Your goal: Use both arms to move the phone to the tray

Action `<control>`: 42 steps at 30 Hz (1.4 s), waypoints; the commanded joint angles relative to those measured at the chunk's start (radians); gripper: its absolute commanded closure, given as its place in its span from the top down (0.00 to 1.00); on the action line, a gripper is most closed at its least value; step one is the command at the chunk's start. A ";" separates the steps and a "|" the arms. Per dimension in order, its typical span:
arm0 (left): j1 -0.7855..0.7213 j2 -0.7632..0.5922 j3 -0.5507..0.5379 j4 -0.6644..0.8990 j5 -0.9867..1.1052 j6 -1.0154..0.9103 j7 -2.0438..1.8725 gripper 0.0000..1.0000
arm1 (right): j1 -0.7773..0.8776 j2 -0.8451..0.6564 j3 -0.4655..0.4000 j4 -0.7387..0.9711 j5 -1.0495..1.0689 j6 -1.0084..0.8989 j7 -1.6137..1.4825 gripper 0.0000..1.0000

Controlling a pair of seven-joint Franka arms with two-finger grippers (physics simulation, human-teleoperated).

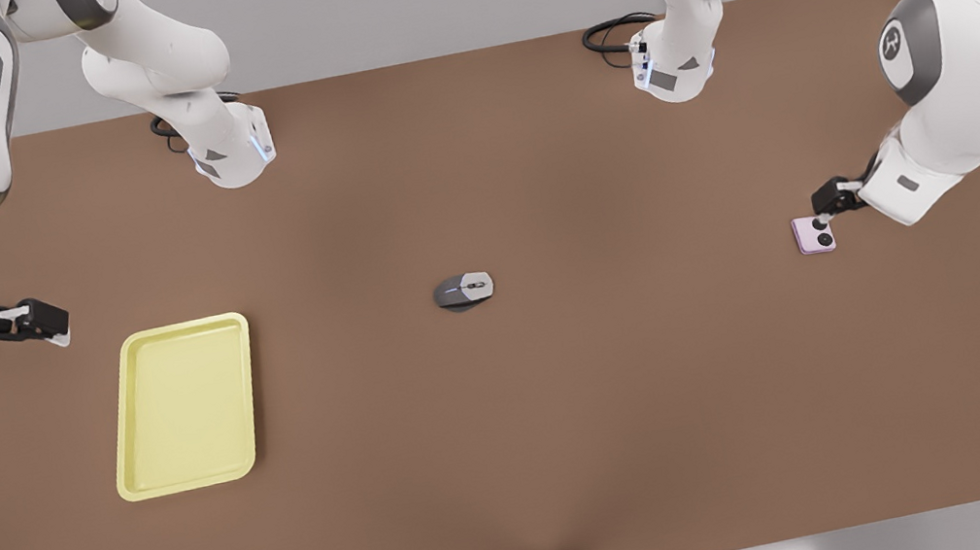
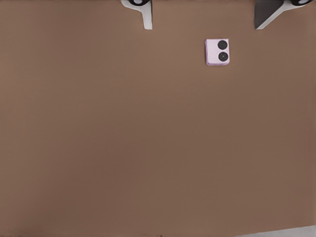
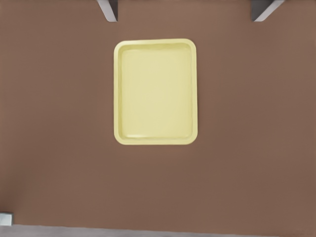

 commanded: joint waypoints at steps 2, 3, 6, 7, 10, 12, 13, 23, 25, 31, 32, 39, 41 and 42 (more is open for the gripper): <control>0.000 0.018 0.001 -0.005 0.005 0.027 -0.037 1.00 | 0.000 -0.001 0.000 0.000 -0.001 0.010 -0.024 1.00; -0.002 0.038 0.015 -0.059 0.006 0.094 -0.037 1.00 | 0.000 -0.001 0.000 0.000 -0.001 0.010 -0.023 1.00; -0.002 -0.043 0.052 -0.485 0.006 0.518 -0.017 1.00 | 0.000 -0.001 0.000 0.000 -0.001 0.010 -0.024 1.00; -0.002 -0.041 0.080 -0.533 0.005 0.570 0.059 1.00 | 0.000 -0.001 0.000 0.000 -0.001 0.010 -0.023 1.00; -0.002 -0.043 0.166 -0.656 -0.006 0.723 0.180 1.00 | 0.000 -0.003 0.000 0.000 0.001 0.010 -0.023 1.00; -0.002 -0.040 0.190 -0.765 -0.006 0.869 0.209 1.00 | 0.000 -0.001 0.000 0.000 -0.001 0.010 -0.023 1.00; -0.002 -0.037 0.218 -0.783 -0.006 0.883 0.265 1.00 | 0.000 -0.001 0.000 -0.001 -0.001 0.010 -0.023 1.00; 0.006 0.071 0.294 -0.907 -0.009 1.121 0.430 1.00 | 0.002 -0.003 0.000 -0.003 -0.001 0.006 -0.024 1.00; 0.006 0.092 0.299 -0.914 -0.009 1.130 0.470 1.00 | 0.002 -0.003 0.000 -0.001 -0.002 0.006 -0.024 1.00; 0.009 0.189 0.310 -0.915 -0.009 1.230 0.484 1.00 | 0.002 -0.003 0.000 -0.001 -0.002 0.006 -0.024 1.00; 0.009 0.204 0.310 -0.915 -0.009 1.239 0.483 1.00 | 0.000 -0.003 0.000 -0.001 -0.002 0.006 -0.024 1.00; 0.019 0.222 0.310 -0.929 -0.011 1.239 0.481 1.00 | 0.002 -0.003 0.000 -0.001 -0.002 0.006 -0.024 1.00; 0.019 0.221 0.310 -0.940 -0.011 1.239 0.481 1.00 | 0.002 -0.003 0.000 -0.003 -0.002 0.006 -0.024 1.00; 0.019 0.215 0.310 -0.950 -0.012 1.239 0.480 1.00 | 0.002 -0.003 0.000 -0.003 -0.002 0.006 -0.024 1.00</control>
